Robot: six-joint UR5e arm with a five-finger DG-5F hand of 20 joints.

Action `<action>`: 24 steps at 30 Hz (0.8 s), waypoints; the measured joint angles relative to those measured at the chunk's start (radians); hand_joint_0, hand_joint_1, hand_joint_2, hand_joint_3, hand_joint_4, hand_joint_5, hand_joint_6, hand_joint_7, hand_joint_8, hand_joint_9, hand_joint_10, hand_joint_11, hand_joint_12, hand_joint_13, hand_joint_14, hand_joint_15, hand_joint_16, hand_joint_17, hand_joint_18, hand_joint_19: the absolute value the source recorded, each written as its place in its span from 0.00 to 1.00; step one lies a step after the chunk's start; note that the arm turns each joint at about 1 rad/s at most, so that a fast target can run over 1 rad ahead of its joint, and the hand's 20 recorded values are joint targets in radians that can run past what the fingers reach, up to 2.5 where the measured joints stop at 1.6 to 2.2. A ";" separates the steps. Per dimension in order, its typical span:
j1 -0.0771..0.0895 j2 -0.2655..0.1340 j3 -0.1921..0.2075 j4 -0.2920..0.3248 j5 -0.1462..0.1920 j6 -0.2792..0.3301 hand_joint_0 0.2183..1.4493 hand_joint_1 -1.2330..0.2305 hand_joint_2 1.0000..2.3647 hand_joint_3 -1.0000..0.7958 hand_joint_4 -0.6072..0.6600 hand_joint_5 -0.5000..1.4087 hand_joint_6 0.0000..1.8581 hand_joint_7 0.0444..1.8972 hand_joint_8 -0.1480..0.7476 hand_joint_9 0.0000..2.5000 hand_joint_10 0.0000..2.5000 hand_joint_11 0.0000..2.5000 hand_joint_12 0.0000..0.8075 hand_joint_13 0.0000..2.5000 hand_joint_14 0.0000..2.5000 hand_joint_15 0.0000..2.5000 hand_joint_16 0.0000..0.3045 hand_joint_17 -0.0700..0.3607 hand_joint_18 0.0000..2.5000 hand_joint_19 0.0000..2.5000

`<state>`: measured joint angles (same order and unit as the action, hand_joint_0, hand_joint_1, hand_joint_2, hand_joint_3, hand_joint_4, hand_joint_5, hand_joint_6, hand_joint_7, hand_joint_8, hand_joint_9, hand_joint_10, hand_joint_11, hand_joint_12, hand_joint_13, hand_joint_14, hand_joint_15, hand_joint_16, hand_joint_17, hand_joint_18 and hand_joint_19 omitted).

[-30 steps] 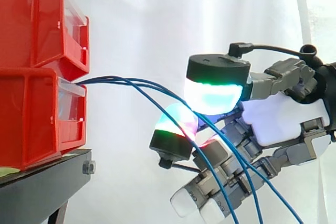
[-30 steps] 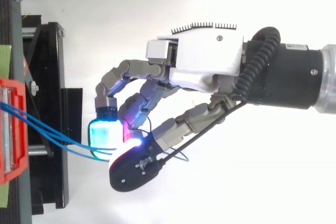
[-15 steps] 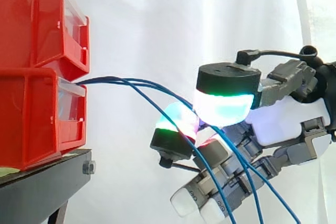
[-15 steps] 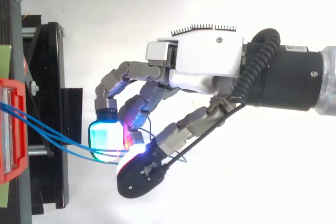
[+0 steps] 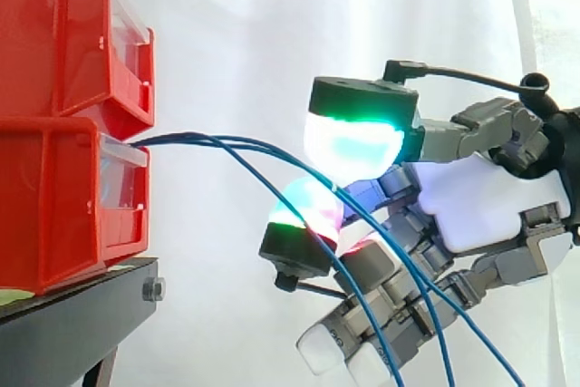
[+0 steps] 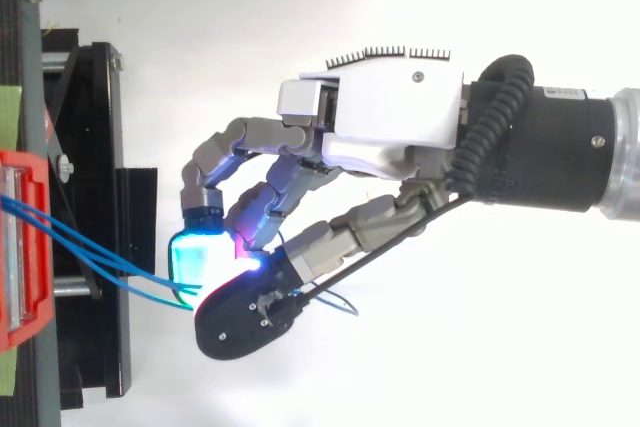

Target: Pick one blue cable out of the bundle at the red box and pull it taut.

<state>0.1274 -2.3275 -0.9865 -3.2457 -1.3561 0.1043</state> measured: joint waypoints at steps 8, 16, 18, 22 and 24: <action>0.000 0.000 0.000 0.001 0.000 -0.001 0.35 0.26 0.01 0.51 0.53 0.16 0.50 0.55 0.56 0.40 0.01 0.47 0.45 0.28 0.01 0.15 0.17 0.44 0.25 0.14; 0.000 0.000 0.000 0.001 0.000 -0.001 0.41 0.19 0.01 0.44 0.57 0.15 0.49 0.51 0.54 0.38 0.01 0.47 0.45 0.27 0.01 0.15 0.17 0.44 0.25 0.13; 0.000 0.000 0.000 0.001 0.000 -0.001 0.42 0.18 0.01 0.43 0.57 0.15 0.49 0.50 0.54 0.37 0.01 0.47 0.44 0.26 0.01 0.14 0.17 0.44 0.25 0.12; 0.000 0.000 0.000 0.001 0.000 -0.002 0.44 0.16 0.01 0.41 0.57 0.15 0.49 0.50 0.53 0.36 0.01 0.46 0.44 0.26 0.01 0.14 0.17 0.44 0.24 0.12; 0.000 0.000 0.000 0.001 0.000 -0.001 0.45 0.15 0.01 0.40 0.57 0.15 0.49 0.50 0.53 0.35 0.01 0.46 0.44 0.26 0.01 0.14 0.17 0.44 0.24 0.12</action>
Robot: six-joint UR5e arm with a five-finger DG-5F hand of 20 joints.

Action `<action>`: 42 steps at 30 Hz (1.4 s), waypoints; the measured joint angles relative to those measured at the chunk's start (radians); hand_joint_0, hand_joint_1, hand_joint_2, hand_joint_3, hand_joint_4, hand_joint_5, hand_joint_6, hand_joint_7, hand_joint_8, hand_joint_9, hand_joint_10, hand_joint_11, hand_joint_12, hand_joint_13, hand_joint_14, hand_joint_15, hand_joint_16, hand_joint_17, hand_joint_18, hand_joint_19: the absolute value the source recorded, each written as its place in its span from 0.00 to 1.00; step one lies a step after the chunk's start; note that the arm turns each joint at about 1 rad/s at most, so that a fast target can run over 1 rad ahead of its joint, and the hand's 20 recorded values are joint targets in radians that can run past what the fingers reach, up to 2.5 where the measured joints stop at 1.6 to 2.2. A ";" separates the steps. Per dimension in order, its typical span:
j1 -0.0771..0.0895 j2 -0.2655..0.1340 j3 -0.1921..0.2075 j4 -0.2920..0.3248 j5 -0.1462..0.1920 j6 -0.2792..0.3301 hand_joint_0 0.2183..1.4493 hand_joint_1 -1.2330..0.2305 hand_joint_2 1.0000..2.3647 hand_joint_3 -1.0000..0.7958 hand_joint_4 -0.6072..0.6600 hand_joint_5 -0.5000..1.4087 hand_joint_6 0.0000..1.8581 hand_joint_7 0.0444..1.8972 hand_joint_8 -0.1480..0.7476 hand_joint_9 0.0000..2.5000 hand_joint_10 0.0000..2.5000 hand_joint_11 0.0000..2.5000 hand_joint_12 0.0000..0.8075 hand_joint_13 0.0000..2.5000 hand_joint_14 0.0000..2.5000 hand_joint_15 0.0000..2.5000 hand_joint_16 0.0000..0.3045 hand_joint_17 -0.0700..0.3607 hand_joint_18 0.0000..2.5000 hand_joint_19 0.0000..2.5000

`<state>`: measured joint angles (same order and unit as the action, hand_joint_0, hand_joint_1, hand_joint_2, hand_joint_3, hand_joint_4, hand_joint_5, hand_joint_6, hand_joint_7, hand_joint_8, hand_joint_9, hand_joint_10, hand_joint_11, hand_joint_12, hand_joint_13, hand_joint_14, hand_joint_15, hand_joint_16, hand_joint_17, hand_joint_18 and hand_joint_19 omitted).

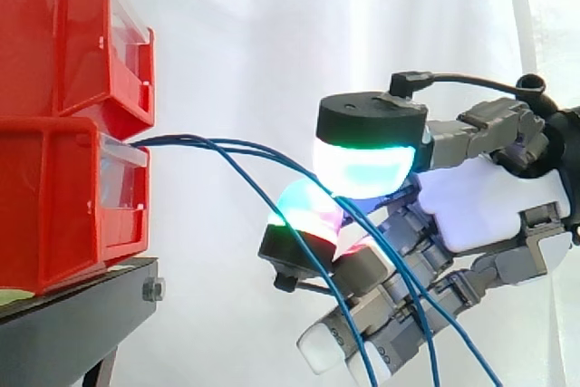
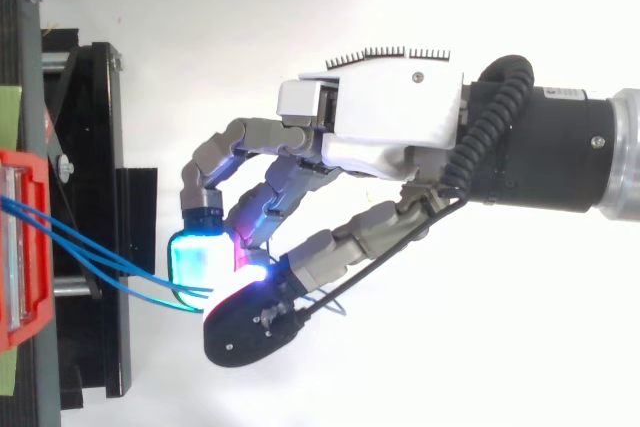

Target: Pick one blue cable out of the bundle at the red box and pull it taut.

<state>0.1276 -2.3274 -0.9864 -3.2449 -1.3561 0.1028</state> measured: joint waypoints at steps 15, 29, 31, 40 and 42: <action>0.001 0.000 0.001 0.000 0.011 0.000 0.34 0.26 0.01 0.44 0.55 0.16 0.47 0.50 0.53 0.37 0.01 0.46 0.45 0.25 0.01 0.15 0.17 0.44 0.24 0.14; 0.004 0.000 0.002 0.000 0.037 0.000 0.32 0.30 0.01 0.50 0.58 0.17 0.43 0.52 0.55 0.37 0.01 0.44 0.47 0.25 0.01 0.14 0.19 0.46 0.23 0.15; 0.004 0.000 0.002 0.001 0.038 0.001 0.33 0.28 0.01 0.48 0.58 0.17 0.43 0.52 0.54 0.37 0.01 0.44 0.46 0.25 0.01 0.15 0.18 0.44 0.23 0.15; 0.005 0.000 0.003 0.002 0.038 0.015 0.45 0.15 0.00 0.31 0.59 0.16 0.47 0.50 0.53 0.36 0.01 0.44 0.45 0.25 0.01 0.14 0.17 0.43 0.24 0.12; 0.005 0.000 0.003 0.002 0.038 0.018 0.47 0.16 0.00 0.28 0.59 0.16 0.47 0.49 0.53 0.36 0.01 0.45 0.45 0.25 0.01 0.13 0.17 0.43 0.25 0.12</action>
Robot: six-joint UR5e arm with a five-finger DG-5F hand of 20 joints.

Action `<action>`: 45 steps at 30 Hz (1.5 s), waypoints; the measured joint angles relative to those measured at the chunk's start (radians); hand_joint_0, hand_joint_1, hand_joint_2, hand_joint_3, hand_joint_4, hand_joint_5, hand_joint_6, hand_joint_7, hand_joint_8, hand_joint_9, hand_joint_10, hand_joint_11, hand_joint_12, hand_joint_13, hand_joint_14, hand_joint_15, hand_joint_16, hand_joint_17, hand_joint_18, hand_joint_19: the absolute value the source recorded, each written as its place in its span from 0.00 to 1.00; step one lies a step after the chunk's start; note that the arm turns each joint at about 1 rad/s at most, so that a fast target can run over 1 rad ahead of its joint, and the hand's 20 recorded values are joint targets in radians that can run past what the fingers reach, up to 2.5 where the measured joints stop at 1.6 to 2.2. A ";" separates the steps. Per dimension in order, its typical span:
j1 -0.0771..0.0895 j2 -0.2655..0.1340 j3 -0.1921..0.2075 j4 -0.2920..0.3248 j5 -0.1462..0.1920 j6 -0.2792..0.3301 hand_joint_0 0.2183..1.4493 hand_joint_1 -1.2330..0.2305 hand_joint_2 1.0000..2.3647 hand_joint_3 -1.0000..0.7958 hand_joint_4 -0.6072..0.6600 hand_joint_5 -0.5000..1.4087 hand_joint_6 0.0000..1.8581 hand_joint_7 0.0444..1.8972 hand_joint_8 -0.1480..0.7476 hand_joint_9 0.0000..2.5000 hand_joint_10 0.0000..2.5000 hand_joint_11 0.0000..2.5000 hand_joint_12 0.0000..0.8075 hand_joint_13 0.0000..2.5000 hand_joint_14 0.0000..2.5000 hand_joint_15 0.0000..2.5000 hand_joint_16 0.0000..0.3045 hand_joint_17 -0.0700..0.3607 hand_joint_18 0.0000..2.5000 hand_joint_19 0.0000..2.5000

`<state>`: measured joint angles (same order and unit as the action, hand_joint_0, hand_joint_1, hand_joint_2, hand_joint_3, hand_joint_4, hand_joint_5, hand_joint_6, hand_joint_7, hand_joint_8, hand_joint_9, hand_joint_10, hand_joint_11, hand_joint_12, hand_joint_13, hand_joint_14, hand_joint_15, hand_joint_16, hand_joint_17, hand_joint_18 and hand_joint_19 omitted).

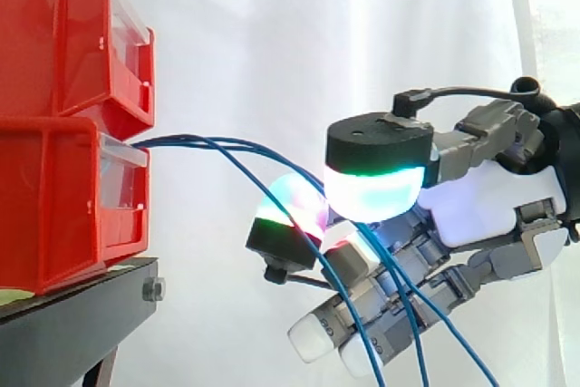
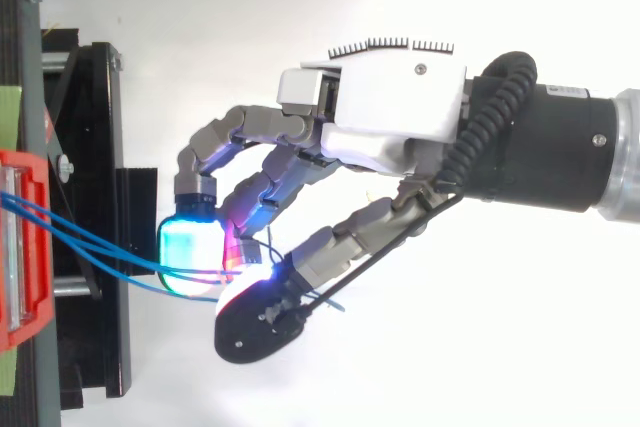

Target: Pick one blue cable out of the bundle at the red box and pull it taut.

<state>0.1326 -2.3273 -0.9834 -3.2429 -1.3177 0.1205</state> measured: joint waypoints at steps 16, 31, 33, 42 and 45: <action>0.001 0.000 0.000 -0.001 0.000 0.023 0.34 0.32 0.01 0.36 0.59 0.17 0.48 0.53 0.56 0.40 0.01 0.46 0.45 0.27 0.01 0.15 0.17 0.43 0.26 0.16; 0.003 0.000 0.001 -0.003 0.000 0.026 0.46 0.20 0.01 0.40 0.50 0.16 0.49 0.54 0.53 0.38 0.01 0.45 0.44 0.27 0.01 0.14 0.16 0.42 0.25 0.14; 0.003 0.000 0.003 -0.003 0.000 0.028 0.48 0.19 0.01 0.38 0.50 0.16 0.49 0.54 0.52 0.38 0.01 0.45 0.44 0.27 0.01 0.15 0.16 0.42 0.25 0.14; 0.004 0.000 0.030 -0.005 0.006 0.047 0.50 0.15 0.01 0.39 0.40 0.15 0.49 0.54 0.48 0.34 0.01 0.43 0.42 0.24 0.01 0.14 0.16 0.42 0.24 0.14; 0.005 0.000 0.032 -0.006 0.012 0.048 0.47 0.12 0.01 0.39 0.40 0.14 0.49 0.54 0.48 0.30 0.01 0.42 0.43 0.22 0.01 0.13 0.16 0.42 0.24 0.12</action>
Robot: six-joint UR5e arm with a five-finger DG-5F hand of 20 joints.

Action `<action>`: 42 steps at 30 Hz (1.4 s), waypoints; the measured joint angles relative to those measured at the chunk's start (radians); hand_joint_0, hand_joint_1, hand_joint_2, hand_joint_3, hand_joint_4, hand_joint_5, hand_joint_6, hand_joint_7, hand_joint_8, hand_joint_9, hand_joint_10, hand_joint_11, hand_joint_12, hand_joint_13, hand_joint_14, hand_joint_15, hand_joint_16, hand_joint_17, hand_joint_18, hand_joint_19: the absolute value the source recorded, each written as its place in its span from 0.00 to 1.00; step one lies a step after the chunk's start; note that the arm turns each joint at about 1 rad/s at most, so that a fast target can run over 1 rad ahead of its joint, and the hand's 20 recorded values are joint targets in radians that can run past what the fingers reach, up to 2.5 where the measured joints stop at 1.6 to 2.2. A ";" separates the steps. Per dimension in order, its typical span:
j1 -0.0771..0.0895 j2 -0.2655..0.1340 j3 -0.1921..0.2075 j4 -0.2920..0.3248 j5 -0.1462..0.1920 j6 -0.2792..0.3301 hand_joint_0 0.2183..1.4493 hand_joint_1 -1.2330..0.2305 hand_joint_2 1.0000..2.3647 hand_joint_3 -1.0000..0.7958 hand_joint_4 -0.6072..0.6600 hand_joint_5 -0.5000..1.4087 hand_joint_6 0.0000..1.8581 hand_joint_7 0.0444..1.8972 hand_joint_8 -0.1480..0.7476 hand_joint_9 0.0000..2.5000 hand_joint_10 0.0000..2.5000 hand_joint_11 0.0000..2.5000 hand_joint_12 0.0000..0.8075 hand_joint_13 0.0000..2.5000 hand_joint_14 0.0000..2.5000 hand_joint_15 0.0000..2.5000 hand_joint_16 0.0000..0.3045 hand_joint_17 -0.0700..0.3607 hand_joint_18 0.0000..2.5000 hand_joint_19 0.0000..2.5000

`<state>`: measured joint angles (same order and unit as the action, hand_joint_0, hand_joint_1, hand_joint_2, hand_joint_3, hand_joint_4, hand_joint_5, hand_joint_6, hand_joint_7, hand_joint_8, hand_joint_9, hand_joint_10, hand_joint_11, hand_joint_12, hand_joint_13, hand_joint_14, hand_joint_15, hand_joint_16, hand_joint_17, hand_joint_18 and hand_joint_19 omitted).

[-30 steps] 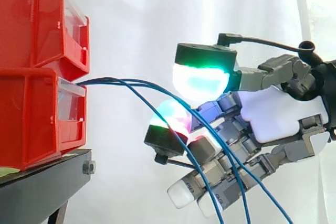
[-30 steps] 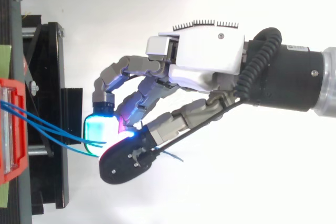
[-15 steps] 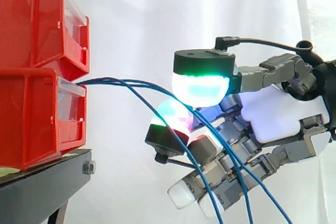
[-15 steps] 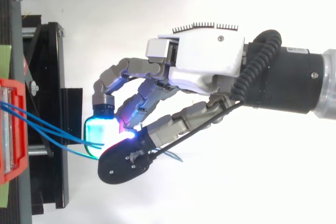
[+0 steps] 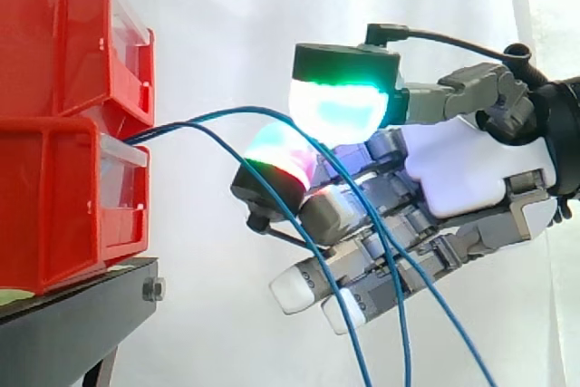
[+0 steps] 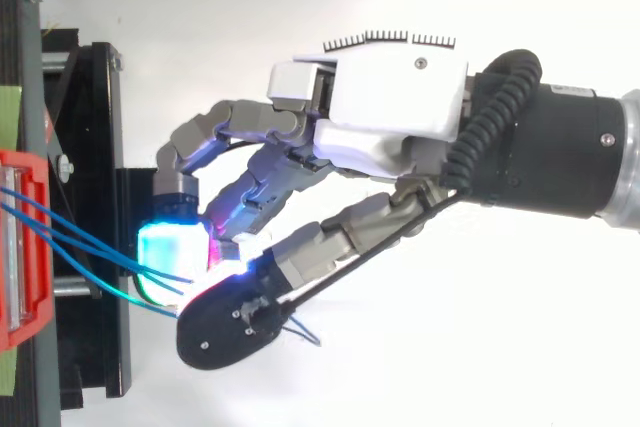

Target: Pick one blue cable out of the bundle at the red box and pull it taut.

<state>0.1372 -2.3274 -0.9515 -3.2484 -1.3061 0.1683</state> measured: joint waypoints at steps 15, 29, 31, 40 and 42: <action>0.002 -0.001 0.000 -0.011 0.004 0.000 0.34 0.11 0.00 0.28 0.49 0.13 0.48 0.51 0.50 0.28 0.01 0.43 0.45 0.20 0.00 0.13 0.18 0.44 0.24 0.12; 0.003 -0.001 -0.001 -0.013 0.004 0.000 0.34 0.26 0.01 0.50 0.51 0.16 0.48 0.56 0.56 0.41 0.00 0.47 0.46 0.27 0.01 0.15 0.17 0.44 0.29 0.16; 0.003 0.000 -0.001 -0.013 0.004 0.000 0.34 0.27 0.01 0.52 0.52 0.16 0.48 0.56 0.57 0.41 0.00 0.47 0.47 0.28 0.01 0.15 0.18 0.44 0.29 0.16; 0.004 -0.001 -0.001 -0.013 0.004 0.000 0.44 0.14 0.00 0.28 0.56 0.16 0.48 0.52 0.54 0.37 0.01 0.46 0.46 0.26 0.01 0.14 0.17 0.43 0.28 0.13; 0.004 -0.001 -0.001 -0.013 0.004 0.000 0.42 0.13 0.00 0.28 0.57 0.16 0.48 0.52 0.54 0.37 0.01 0.46 0.46 0.26 0.01 0.14 0.17 0.43 0.28 0.14</action>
<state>0.1411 -2.3281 -0.9527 -3.2612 -1.3023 0.1687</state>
